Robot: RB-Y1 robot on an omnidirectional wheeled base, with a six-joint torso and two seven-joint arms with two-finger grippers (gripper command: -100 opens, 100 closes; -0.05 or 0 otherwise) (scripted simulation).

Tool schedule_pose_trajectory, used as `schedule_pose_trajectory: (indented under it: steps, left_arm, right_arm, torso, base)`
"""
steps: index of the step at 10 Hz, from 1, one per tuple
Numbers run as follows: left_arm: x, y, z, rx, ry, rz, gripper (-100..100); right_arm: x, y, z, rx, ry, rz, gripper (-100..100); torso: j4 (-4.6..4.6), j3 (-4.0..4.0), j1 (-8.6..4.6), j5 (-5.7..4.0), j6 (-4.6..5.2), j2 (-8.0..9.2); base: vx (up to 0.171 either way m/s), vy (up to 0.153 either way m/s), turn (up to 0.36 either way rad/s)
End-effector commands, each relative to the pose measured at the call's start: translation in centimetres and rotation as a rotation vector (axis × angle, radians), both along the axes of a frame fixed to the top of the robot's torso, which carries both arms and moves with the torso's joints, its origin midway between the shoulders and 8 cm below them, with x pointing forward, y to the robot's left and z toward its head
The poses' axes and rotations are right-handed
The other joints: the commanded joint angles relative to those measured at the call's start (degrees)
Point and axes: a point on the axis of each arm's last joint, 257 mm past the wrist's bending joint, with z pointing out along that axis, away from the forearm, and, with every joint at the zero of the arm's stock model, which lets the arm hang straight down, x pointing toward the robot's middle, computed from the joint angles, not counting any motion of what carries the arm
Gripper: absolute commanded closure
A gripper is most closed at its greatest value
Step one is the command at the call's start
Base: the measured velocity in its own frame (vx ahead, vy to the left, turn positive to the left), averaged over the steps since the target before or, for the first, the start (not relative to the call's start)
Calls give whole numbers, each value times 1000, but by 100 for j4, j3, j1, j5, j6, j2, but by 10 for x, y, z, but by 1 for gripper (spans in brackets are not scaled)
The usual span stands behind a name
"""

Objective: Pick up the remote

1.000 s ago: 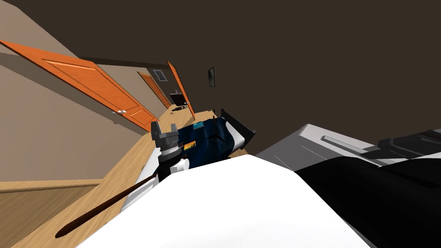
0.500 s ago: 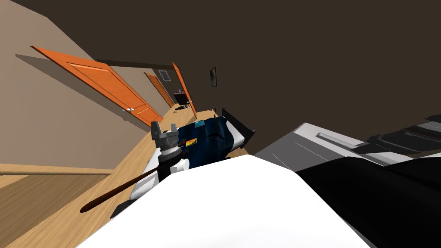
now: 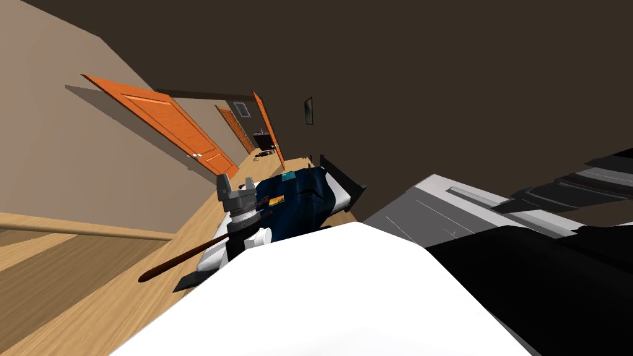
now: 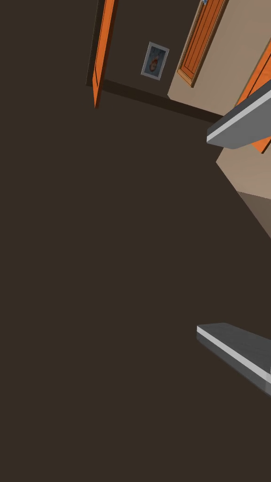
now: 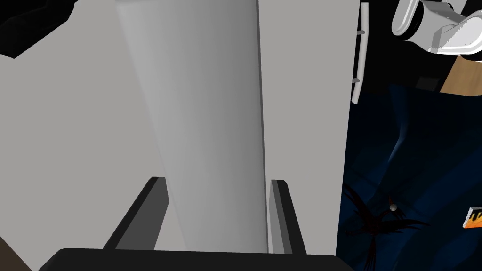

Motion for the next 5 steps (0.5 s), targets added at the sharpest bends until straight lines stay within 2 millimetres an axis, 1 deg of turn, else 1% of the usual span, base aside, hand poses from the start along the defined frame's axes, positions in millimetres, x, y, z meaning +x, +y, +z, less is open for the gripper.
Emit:
schedule_pose_trajectory:
  steps: [1,2,3,4,5]
  left_arm:
    - [0,0,0,0,0,0,0]
    - [0,0,0,0,0,0,0]
    - [0,0,0,0,0,0,0]
    - [0,0,0,0,0,0,0]
    - [0,0,0,0,0,0,0]
  right_arm:
    - [11,4,4,-5,2,-5,100]
    - [19,7,7,-9,0,-4,100]
    - [18,7,7,-10,4,-17,100]
    - [18,7,5,-8,1,-8,100]
    - [18,7,6,-9,1,-11,0]
  torso:
    - [0,0,0,0,0,0]
    - [1,3,0,2,-5,6]
    - [3,8,1,3,-2,14]
    - [5,10,0,4,9,15]
    - [2,2,2,3,11,0]
  base:
    - [-114,-22,129]
    - [-140,-23,124]
    - [-109,-19,37]
    - [-38,-9,3]
    - [-7,-2,-4]
